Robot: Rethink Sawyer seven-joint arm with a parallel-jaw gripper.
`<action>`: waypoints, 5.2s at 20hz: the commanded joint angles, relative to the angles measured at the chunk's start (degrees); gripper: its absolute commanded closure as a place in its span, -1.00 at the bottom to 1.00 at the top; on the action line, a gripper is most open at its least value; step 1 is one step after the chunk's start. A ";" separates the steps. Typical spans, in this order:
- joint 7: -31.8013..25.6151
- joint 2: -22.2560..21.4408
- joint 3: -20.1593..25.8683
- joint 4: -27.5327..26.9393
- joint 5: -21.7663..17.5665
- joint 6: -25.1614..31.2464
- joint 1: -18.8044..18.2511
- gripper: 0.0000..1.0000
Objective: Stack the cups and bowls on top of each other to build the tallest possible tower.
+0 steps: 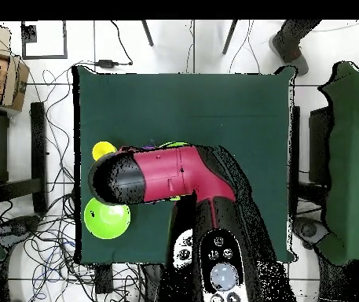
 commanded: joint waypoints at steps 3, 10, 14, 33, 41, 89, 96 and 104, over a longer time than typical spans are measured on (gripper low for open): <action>14.78 5.01 -5.61 -2.41 1.57 -1.28 5.64 1.00; 14.74 6.96 -7.55 -2.13 2.32 -4.67 7.05 1.00; 13.90 7.24 -8.17 -1.51 2.81 -6.05 7.13 1.00; 13.36 8.41 -12.37 -1.18 5.72 -8.17 10.40 1.00; 13.05 9.40 -13.98 -3.18 7.36 -6.76 12.58 1.00; 11.19 13.76 -21.73 -10.45 15.34 -2.61 21.45 -1.00; 3.84 9.91 -19.65 -6.88 15.85 -2.48 16.74 -1.00; -11.37 0.13 -13.96 2.80 14.22 -1.97 3.01 -1.00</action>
